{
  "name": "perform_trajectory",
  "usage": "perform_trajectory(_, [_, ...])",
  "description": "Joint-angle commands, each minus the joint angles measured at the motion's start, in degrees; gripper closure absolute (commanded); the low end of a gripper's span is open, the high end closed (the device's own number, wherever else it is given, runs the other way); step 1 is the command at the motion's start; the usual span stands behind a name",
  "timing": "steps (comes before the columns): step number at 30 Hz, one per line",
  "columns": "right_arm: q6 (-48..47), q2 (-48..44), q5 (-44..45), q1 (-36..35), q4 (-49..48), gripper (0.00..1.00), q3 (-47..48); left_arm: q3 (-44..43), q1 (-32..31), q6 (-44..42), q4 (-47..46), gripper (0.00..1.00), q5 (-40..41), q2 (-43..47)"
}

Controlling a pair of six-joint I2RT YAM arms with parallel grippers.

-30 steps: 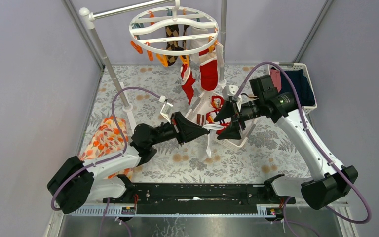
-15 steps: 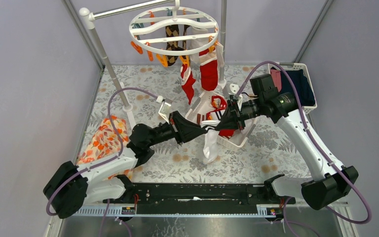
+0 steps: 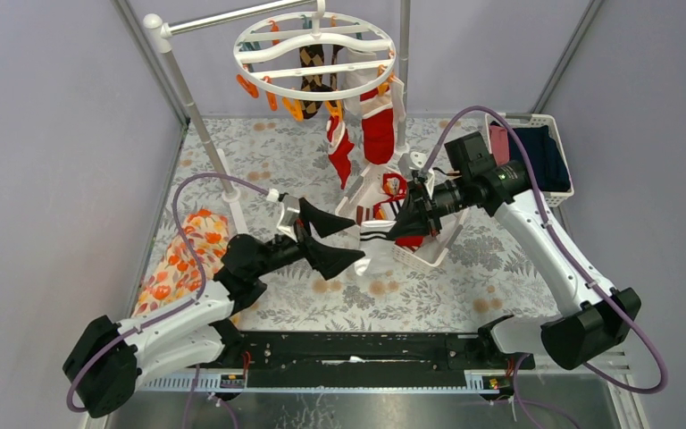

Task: Clip the socks to the hanger
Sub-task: Pick up the sock from the bin.

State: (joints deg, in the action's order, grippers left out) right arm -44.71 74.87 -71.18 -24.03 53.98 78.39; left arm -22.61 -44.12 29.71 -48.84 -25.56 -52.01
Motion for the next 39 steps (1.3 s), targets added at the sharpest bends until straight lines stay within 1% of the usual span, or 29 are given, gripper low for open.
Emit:
perform_trajectory(1, [-1.63,0.92,-2.59,-1.09,2.65,1.00,3.17,-2.34,-1.20,-3.95,-3.25,0.08,-0.76,-4.32])
perform_trajectory(6, [-0.53,1.62,-3.67,-1.10,2.63,1.00,4.52,-2.12,-3.84,-4.16,-7.87,0.16,0.71,-7.85])
perform_trajectory(10, [-0.20,2.32,-4.32,-1.15,2.48,1.00,4.53,0.09,-4.14,-1.00,-15.71,0.24,2.23,-8.80])
perform_trajectory(13, [-0.29,2.65,-4.23,-1.13,2.38,1.00,4.33,1.92,-4.22,0.66,-20.42,0.25,5.06,-8.12])
perform_trajectory(15, [-0.29,2.65,-4.32,-1.17,2.45,1.00,4.15,2.41,-4.21,1.15,-21.69,0.26,6.76,-7.45])
perform_trajectory(18, [-0.21,2.61,-4.56,-1.10,2.32,1.00,4.14,2.95,-4.22,1.43,-22.49,0.36,9.53,-6.92])
perform_trajectory(20, [-0.07,2.65,-4.75,-1.13,2.35,1.00,4.22,3.09,-4.22,1.47,-23.20,0.38,10.53,-7.21])
perform_trajectory(24, [0.04,2.81,-5.15,-1.18,2.32,1.00,4.18,2.57,-4.22,2.29,-25.53,0.40,9.96,-9.41])
perform_trajectory(26, [0.06,2.91,-5.23,-1.17,2.36,1.00,4.14,1.97,-4.15,2.81,-26.93,0.43,9.05,-10.78])
perform_trajectory(30, [0.15,3.00,-5.20,-1.19,2.36,1.00,4.22,0.73,-4.22,3.49,-28.39,0.56,6.76,-12.84])
perform_trajectory(31, [0.15,3.00,-5.20,-1.15,2.36,1.00,4.23,0.54,-4.22,3.53,-28.60,0.63,6.25,-13.05])
perform_trajectory(33, [0.15,3.09,-5.12,-1.15,2.36,1.00,4.16,0.46,-4.22,3.61,-29.01,0.82,5.59,-13.07])
perform_trajectory(34, [0.15,3.09,-5.11,-1.17,2.31,1.00,4.10,0.54,-4.22,3.60,-29.03,0.88,5.53,-12.85])
perform_trajectory(35, [0.15,3.09,-5.11,-1.19,2.32,1.00,4.04,0.67,-4.21,3.53,-28.91,0.91,5.68,-12.58])
perform_trajectory(37, [0.15,3.17,-5.11,-1.19,2.21,1.00,3.96,0.68,-4.17,3.24,-27.95,0.91,6.02,-11.98])
perform_trajectory(38, [0.15,3.25,-5.11,-1.15,2.23,1.00,3.96,0.60,-4.16,3.09,-27.04,0.88,6.24,-11.79])
perform_trajectory(39, [0.15,3.26,-5.11,-1.15,2.23,1.00,3.96,0.49,-4.21,3.07,-26.14,0.80,6.66,-11.60])
